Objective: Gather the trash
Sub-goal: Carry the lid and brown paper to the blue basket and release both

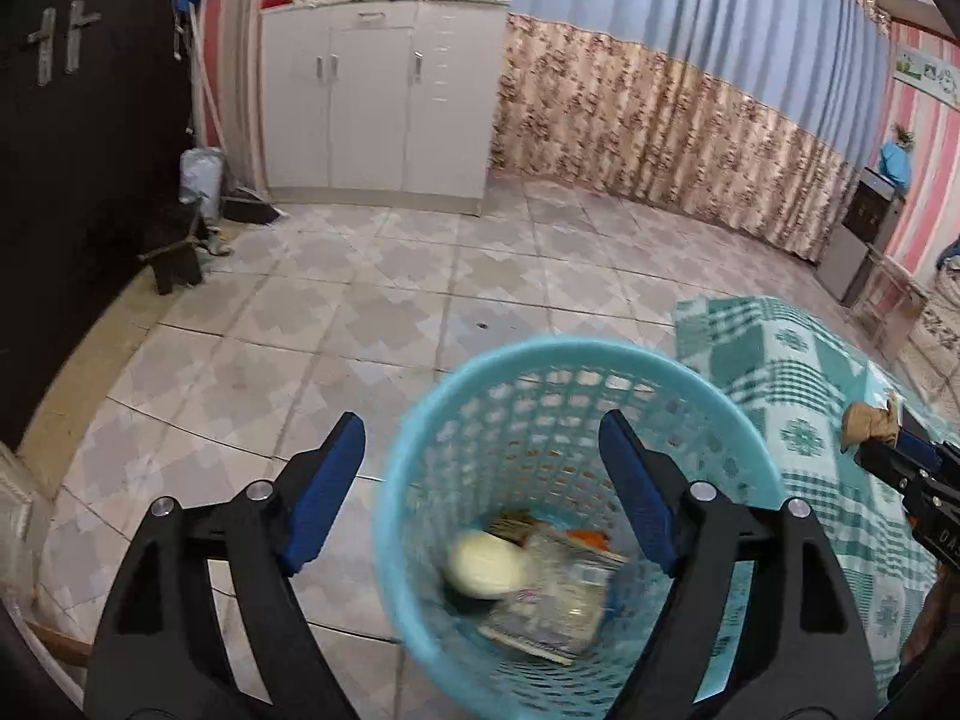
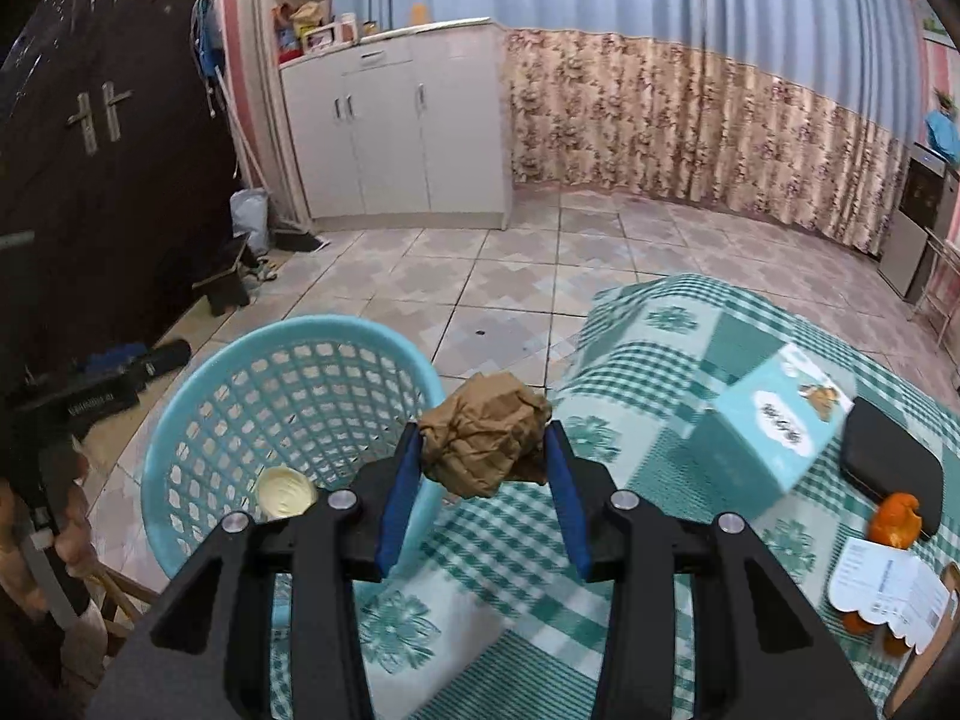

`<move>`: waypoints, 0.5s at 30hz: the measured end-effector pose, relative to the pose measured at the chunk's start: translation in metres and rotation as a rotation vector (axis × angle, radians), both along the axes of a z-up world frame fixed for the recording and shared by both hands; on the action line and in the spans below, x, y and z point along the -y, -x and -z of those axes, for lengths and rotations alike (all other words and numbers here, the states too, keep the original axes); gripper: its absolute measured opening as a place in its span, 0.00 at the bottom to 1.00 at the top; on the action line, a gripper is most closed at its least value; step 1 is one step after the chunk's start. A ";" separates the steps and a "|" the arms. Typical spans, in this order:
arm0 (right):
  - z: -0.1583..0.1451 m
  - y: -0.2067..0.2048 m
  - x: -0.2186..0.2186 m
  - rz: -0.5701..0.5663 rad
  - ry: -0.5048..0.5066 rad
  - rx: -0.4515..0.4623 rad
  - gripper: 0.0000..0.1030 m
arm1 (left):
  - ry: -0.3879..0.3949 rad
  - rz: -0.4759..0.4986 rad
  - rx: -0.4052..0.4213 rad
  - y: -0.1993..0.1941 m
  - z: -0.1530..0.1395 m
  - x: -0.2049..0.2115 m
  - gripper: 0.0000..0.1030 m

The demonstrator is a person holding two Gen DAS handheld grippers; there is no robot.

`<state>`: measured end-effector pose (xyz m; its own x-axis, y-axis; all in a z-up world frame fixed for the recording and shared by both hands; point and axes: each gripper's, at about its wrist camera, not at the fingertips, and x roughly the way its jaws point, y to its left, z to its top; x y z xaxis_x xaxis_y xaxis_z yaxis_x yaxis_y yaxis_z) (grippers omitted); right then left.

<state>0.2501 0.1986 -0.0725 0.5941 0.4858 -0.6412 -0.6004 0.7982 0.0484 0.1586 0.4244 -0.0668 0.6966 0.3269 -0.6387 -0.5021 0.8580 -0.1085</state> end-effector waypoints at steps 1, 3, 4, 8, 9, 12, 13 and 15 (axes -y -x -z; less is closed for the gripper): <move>0.000 0.000 -0.004 -0.006 0.000 -0.001 0.40 | -0.017 -0.016 -0.002 0.004 -0.003 -0.003 0.80; 0.001 0.001 -0.016 -0.020 -0.001 -0.005 0.40 | -0.022 -0.037 0.008 0.012 -0.007 -0.009 0.84; 0.001 0.001 -0.023 -0.031 -0.002 -0.010 0.40 | -0.017 -0.048 0.020 0.019 -0.009 -0.012 0.84; 0.003 0.006 -0.050 -0.072 0.012 -0.004 0.40 | -0.006 -0.082 0.033 0.033 -0.009 -0.025 0.87; 0.004 0.008 -0.058 -0.085 0.021 -0.002 0.40 | -0.002 -0.087 0.032 0.034 -0.009 -0.027 0.87; 0.008 0.011 -0.074 -0.108 0.043 -0.004 0.41 | 0.014 -0.102 0.021 0.038 -0.002 -0.035 0.87; 0.010 0.012 -0.079 -0.115 0.054 -0.007 0.41 | 0.017 -0.107 0.015 0.039 0.001 -0.036 0.87; 0.011 0.013 -0.084 -0.117 0.066 -0.007 0.43 | 0.018 -0.115 0.008 0.040 0.004 -0.039 0.87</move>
<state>0.2370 0.2825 -0.0831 0.5313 0.5083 -0.6778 -0.6895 0.7243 0.0027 0.1182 0.4632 -0.0707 0.6602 0.3937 -0.6396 -0.5961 0.7927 -0.1275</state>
